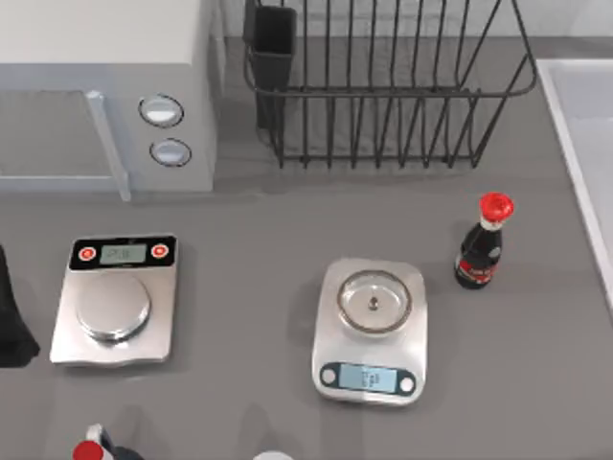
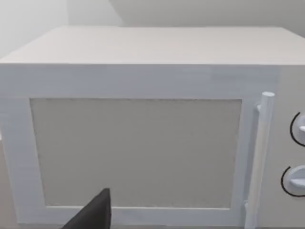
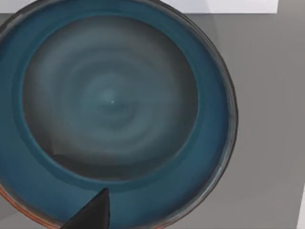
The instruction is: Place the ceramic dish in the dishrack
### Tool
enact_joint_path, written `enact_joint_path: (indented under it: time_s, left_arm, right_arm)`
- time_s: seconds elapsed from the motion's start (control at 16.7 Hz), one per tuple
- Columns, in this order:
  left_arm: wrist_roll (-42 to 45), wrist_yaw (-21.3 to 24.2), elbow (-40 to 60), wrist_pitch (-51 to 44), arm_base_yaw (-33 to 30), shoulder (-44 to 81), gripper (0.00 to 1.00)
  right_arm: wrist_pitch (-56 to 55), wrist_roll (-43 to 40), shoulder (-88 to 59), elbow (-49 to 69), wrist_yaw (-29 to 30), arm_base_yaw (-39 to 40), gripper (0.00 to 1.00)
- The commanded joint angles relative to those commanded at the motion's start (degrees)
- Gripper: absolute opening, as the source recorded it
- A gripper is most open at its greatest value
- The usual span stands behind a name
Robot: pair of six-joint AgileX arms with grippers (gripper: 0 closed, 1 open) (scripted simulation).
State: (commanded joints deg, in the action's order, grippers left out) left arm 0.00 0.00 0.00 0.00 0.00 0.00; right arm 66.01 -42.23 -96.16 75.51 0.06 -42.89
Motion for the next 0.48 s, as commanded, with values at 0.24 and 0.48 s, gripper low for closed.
enact_joint_path:
  time_s: [0.24,0.48]
  left_arm:
    - [0.0,0.0,0.0,0.0,0.0,0.0,1.00]
    - [0.0,0.0,0.0,0.0,0.0,0.0,1.00]
  right_arm:
    - [3.1,-2.1,-4.4,4.1,0.0,-2.2,1.00]
    - [2.9,-2.1,-4.2,4.0,0.0,-1.9,1.00]
